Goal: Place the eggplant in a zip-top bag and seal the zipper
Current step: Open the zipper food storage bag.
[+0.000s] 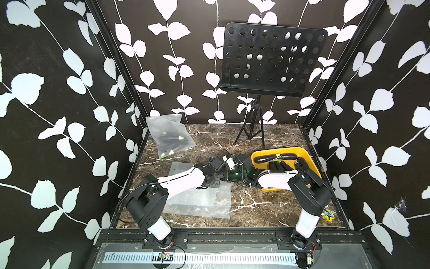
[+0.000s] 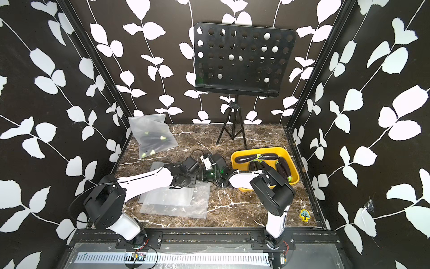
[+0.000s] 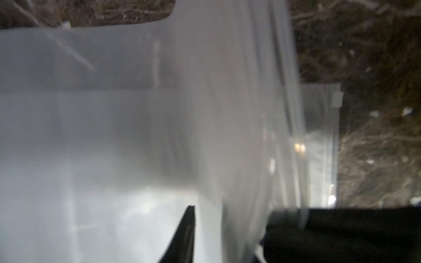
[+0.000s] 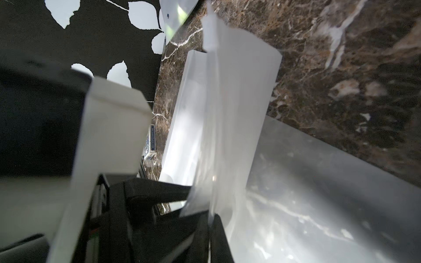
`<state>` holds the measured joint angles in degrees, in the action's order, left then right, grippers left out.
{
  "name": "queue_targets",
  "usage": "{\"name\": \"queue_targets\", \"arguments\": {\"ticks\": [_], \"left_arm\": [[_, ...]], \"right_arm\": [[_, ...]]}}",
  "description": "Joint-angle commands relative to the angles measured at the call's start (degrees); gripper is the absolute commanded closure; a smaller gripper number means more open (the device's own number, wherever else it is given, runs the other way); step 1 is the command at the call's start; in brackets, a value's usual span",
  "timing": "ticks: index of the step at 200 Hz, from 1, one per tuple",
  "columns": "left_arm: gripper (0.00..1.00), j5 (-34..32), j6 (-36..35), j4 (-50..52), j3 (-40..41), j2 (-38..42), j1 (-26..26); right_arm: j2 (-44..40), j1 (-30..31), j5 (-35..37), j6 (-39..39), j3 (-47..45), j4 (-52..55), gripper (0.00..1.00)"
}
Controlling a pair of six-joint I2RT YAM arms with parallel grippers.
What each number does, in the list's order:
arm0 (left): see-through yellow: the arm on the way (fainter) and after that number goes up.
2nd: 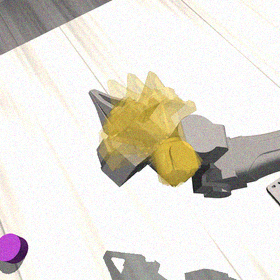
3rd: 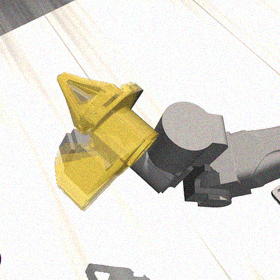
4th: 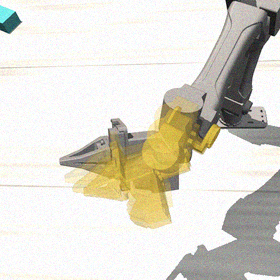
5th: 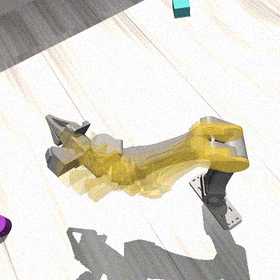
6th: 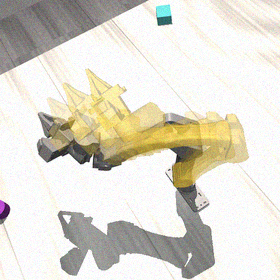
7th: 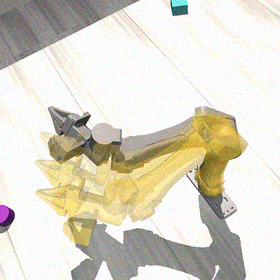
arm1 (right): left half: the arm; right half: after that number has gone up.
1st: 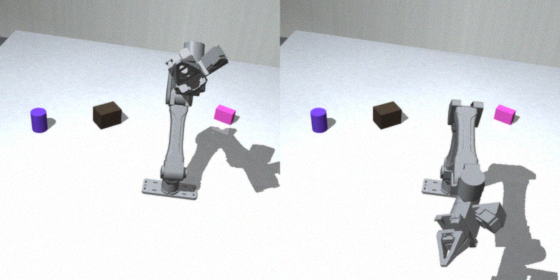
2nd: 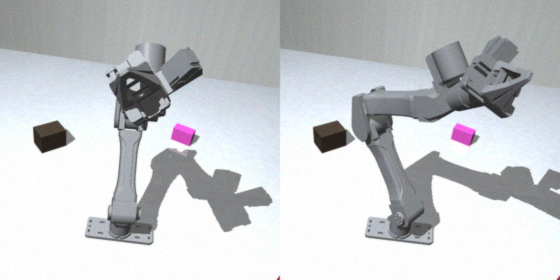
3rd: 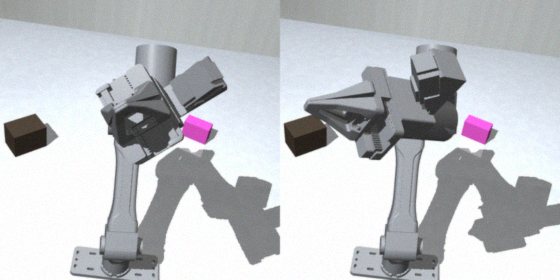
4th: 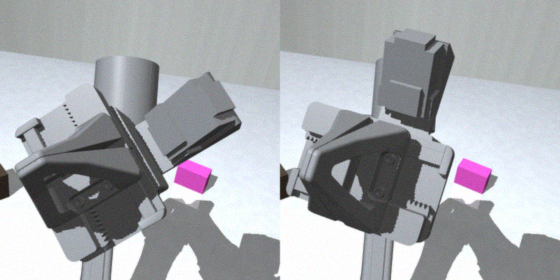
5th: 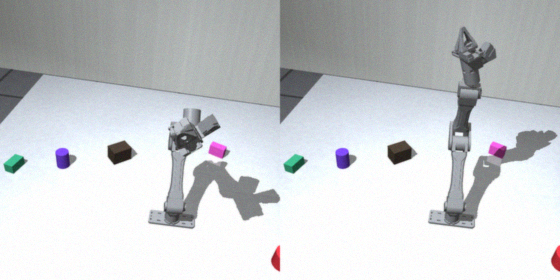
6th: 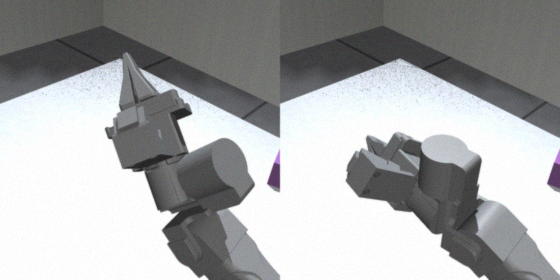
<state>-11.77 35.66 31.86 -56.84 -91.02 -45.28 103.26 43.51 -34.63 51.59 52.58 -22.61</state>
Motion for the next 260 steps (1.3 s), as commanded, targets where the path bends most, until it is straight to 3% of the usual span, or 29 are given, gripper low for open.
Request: {"name": "queue_targets", "arguments": {"ticks": [1, 11, 25, 44, 85, 141, 198, 260], "left_arm": [[0.93, 1.5, -1.9, -1.4, 0.7, 1.8, 2.0], [0.98, 1.3, -3.1, -0.4, 0.6, 3.0, 2.8], [1.0, 0.8, -5.3, 2.0, -0.1, 4.4, 3.4], [1.0, -0.5, -7.9, 5.6, -2.1, 5.2, 3.4], [1.0, 0.2, -6.3, 4.6, -1.8, 4.7, 3.4], [1.0, 2.5, -4.4, 0.6, -0.6, 3.2, 3.4], [1.0, 7.3, -3.7, -4.3, 1.4, 2.7, 3.4], [1.0, 9.6, -1.4, -8.6, 4.4, 2.5, 3.6]], "right_arm": [[-1.9, 0.1, 0.9, -2.2, 0.6, 3.6, 1.0], [-1.9, -0.5, 2.0, -3.2, 0.2, 5.6, 1.0], [-1.8, -1.4, 2.4, -3.6, -0.7, 6.1, 0.91], [-1.8, -2.0, 1.6, -4.1, -0.7, 5.8, 0.68], [-4.1, -1.9, 1.7, -3.2, 1.4, 5.7, 0.53], [-3.2, -0.3, 4.9, -6.5, 6.9, 14.5, 0.52], [-2.6, 0.0, 4.3, -3.6, 6.8, 9.0, 0.51], [-1.7, -0.3, 5.3, -4.3, 7.4, 11.9, 0.53]]}}
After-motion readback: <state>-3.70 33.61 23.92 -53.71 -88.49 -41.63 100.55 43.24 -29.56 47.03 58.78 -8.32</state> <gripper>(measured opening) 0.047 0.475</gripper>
